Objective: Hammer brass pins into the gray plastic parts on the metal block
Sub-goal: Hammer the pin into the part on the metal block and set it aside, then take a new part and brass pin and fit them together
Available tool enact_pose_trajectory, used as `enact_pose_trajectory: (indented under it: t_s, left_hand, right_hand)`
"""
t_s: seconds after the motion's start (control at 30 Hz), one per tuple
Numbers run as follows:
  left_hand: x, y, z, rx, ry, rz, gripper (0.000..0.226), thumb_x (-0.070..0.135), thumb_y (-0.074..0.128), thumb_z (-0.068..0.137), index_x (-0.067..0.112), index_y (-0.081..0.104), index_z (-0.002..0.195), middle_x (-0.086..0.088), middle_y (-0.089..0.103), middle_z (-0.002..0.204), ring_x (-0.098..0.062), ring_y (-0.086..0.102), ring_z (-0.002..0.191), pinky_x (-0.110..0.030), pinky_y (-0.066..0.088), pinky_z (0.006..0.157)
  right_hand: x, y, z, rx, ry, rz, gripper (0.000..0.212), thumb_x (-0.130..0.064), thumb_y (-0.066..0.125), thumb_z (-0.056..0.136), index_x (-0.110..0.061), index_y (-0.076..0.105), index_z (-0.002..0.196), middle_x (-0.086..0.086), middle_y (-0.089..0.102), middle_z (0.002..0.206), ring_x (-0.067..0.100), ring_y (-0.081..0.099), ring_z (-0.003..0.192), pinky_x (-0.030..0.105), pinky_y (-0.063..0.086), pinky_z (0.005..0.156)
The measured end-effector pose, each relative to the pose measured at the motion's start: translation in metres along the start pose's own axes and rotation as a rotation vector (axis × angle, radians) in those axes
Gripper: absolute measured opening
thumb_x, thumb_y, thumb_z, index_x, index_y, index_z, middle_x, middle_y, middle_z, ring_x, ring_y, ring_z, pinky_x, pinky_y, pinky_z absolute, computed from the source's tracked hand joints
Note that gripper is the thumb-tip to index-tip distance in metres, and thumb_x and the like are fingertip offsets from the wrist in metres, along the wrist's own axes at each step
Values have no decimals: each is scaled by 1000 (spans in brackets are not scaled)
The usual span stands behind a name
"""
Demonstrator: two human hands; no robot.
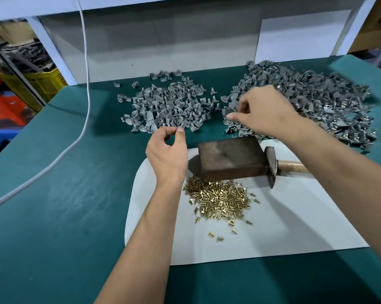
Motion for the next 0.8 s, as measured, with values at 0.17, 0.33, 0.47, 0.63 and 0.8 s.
enact_pose_trajectory:
  t_s: [0.17, 0.33, 0.47, 0.63, 0.8]
  left_hand:
    - [-1, 0, 0, -1, -5, -17, 12, 26, 69, 91, 26, 72, 80, 12, 71, 82, -13, 66, 87, -31, 53, 83]
    - [-2, 3, 0, -10, 18, -12, 9, 24, 69, 91, 23, 73, 84, 12, 71, 84, -8, 64, 86, -23, 49, 80]
    - [-3, 4, 1, -12, 6, -6, 8, 24, 69, 91, 24, 73, 83, 13, 71, 83, -2, 63, 84, -13, 44, 75]
    - [-1, 4, 0, -4, 20, -7, 9, 24, 69, 91, 21, 73, 85, 8, 72, 85, -11, 65, 87, -31, 53, 84]
    - [-4, 5, 3, -11, -36, -211, 13, 23, 68, 96, 16, 75, 87, -2, 74, 80, -17, 70, 72, -38, 62, 71]
  right_hand:
    - [-23, 31, 45, -114, -74, -37, 15, -20, 78, 89, -15, 74, 103, 10, 75, 100, 27, 70, 91, 41, 58, 90]
    - [-28, 52, 80, -196, -78, -127, 44, -16, 82, 85, -14, 68, 127, 13, 69, 122, 32, 66, 107, 40, 55, 97]
    - [-25, 62, 94, -220, -48, -141, 36, -3, 75, 88, -8, 69, 123, 16, 69, 121, 34, 66, 108, 44, 55, 99]
    - [-29, 59, 93, -189, -36, -88, 24, -9, 78, 87, -12, 75, 110, 12, 72, 115, 31, 68, 104, 43, 55, 98]
    - [-57, 25, 56, -60, -124, 225, 43, -23, 90, 77, -17, 70, 115, -3, 75, 94, 12, 69, 85, 34, 57, 89]
Point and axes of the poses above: each hand's wrist, its own z-axis towards the middle knuckle, its own y-axis out of the palm, x = y × z, the point moved 7 cm from there along z, towards the middle knuckle
